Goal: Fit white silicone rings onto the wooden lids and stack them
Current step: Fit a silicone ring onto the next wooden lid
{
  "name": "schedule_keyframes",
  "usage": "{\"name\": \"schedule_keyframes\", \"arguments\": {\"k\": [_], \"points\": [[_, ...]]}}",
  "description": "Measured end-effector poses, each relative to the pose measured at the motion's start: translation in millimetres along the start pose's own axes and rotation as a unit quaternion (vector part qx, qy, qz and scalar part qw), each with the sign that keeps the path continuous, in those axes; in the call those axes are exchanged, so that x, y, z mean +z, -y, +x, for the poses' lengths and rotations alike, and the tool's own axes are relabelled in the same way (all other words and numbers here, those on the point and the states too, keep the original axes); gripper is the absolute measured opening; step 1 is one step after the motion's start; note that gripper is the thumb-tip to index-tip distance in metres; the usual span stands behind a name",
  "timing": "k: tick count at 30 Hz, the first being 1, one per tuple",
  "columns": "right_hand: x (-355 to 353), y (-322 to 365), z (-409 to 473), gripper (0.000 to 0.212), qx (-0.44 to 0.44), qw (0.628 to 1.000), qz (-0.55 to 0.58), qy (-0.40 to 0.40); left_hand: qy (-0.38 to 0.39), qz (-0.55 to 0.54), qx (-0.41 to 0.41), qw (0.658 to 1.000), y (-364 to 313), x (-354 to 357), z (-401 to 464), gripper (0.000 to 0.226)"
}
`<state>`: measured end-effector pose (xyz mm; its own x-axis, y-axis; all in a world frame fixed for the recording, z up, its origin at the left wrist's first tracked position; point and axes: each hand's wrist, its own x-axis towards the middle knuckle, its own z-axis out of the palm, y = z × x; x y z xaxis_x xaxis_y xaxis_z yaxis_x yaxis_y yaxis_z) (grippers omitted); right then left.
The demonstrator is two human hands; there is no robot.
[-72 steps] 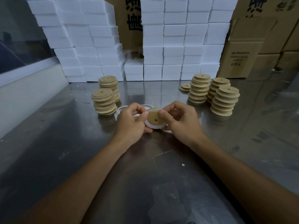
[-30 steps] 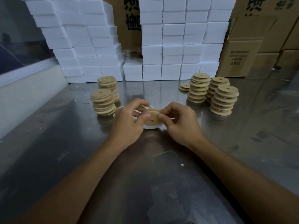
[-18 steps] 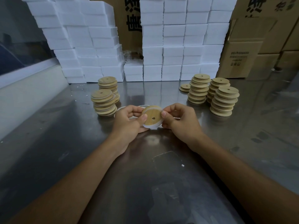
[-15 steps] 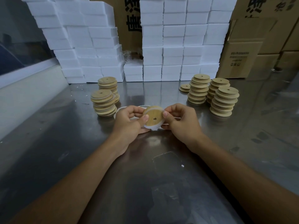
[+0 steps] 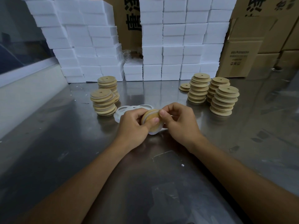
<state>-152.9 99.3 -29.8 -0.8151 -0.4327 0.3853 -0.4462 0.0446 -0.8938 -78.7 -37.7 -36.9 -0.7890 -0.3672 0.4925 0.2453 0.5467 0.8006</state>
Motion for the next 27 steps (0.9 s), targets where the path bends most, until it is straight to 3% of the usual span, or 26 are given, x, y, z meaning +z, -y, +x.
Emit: {"name": "schedule_keyframes", "arguments": {"k": [3, 9, 16, 25, 27], "points": [[-2.3, 1.1, 3.0, 0.017, 0.041, 0.998, 0.043, 0.003, 0.003, -0.049, -0.039, 0.998, 1.4, -0.5, 0.4, 0.008], [-3.3, 0.7, 2.2, 0.011, 0.047, 0.996, 0.072, 0.033, -0.009, -0.114, -0.089, 0.989, 4.1, -1.5, 1.1, 0.013], [-2.5, 1.5, 3.0, 0.015, 0.085, 0.99, 0.112, 0.012, -0.021, -0.163, -0.141, 0.976, -0.2, -0.3, 1.0, 0.011], [3.2, 5.2, -0.9, 0.011, 0.112, 0.981, 0.159, 0.022, -0.031, -0.207, -0.17, 0.963, -2.1, -0.8, 1.8, 0.017], [2.9, 5.9, -2.0, 0.01, 0.081, 0.99, 0.116, 0.002, -0.021, -0.191, -0.158, 0.969, -2.2, -0.3, 0.8, 0.021]]}}
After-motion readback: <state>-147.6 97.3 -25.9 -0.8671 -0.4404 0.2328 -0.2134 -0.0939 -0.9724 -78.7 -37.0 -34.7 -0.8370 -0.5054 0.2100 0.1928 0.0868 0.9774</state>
